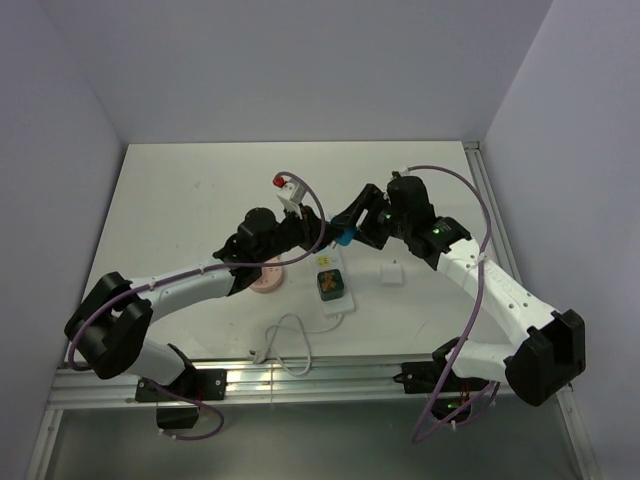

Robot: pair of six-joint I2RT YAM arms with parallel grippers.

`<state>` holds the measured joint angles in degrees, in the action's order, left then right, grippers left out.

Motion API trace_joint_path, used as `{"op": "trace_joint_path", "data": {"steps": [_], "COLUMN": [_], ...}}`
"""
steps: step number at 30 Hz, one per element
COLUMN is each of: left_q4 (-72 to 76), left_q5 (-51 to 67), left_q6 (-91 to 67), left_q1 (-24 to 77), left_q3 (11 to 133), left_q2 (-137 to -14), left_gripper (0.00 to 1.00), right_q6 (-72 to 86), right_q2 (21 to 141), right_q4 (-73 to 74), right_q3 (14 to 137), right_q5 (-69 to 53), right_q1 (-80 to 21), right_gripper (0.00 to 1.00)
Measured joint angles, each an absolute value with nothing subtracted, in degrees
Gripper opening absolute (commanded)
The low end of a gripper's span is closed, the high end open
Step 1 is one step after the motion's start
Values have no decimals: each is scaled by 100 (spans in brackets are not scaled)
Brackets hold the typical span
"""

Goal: Insert the plug

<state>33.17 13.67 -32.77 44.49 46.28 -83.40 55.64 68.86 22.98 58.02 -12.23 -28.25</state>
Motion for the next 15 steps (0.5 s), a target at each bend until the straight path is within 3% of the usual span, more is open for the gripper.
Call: {"op": "trace_joint_path", "data": {"steps": [1, 3, 5, 6, 15], "left_q4": [3317, 3304, 3301, 3301, 3326], "left_q5": [1365, 1358, 1358, 1358, 1431], "left_q6": [-3277, -3264, -3256, -3242, -3227], "left_q1": [4449, 4442, 4438, 4436, 4521], "left_q3": [4619, 4574, 4493, 4442, 4014], "left_q2": [-8305, -8221, -8123, -8051, -7227], "left_gripper": [0, 0, 0, 0, 0], "right_q6": [5513, 5426, 5341, 5275, 4556], "right_q2": [6886, 6884, 6882, 6871, 6482], "right_q4": [2290, 2235, 2200, 2176, 2121], "right_q3": [5819, 5819, 5817, 5815, 5811], "right_q5": [-1258, -1350, -1479, -1564, -2255], "right_q1": [-2825, -2825, -2825, -2825, -2808], "right_gripper": [13, 36, 45, 56, 61]}}
